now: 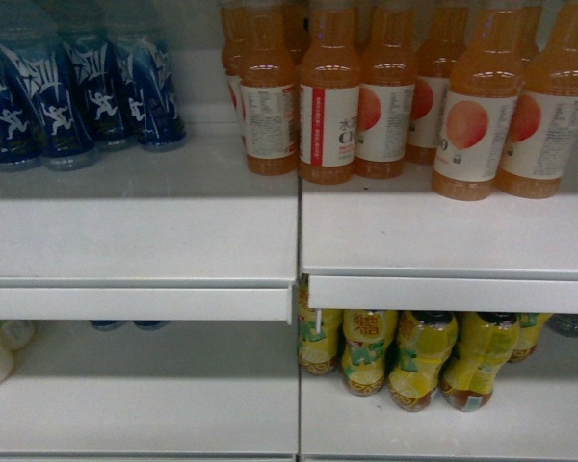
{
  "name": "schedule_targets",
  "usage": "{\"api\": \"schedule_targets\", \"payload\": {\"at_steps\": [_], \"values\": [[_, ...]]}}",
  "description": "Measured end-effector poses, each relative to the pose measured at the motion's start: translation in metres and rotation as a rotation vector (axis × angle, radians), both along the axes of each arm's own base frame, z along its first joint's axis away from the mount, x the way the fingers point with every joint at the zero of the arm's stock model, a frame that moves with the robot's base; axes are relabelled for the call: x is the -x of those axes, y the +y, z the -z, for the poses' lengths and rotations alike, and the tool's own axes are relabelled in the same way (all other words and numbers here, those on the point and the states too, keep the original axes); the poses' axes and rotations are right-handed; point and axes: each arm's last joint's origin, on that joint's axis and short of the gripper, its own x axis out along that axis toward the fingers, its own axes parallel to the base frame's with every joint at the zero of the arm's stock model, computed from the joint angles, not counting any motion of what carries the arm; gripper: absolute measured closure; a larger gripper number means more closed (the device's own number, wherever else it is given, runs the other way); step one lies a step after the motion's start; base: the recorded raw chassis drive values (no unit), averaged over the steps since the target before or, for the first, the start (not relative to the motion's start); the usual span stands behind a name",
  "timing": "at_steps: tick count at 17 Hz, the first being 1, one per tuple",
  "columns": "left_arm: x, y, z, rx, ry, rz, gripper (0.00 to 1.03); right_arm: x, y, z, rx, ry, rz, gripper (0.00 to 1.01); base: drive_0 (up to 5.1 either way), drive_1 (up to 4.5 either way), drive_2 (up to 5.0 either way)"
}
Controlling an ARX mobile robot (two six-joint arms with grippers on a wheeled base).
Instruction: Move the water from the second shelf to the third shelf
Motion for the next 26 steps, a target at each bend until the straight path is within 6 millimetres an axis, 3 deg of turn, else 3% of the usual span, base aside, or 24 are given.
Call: {"api": "schedule_targets", "payload": {"at_steps": [26], "values": [[0.0, 0.0, 0.0, 0.0, 0.0, 0.0, 0.05, 0.0001, 0.0001, 0.0, 0.0, 0.0, -0.001, 0.59, -4.6, 2.26, 2.3]]}}
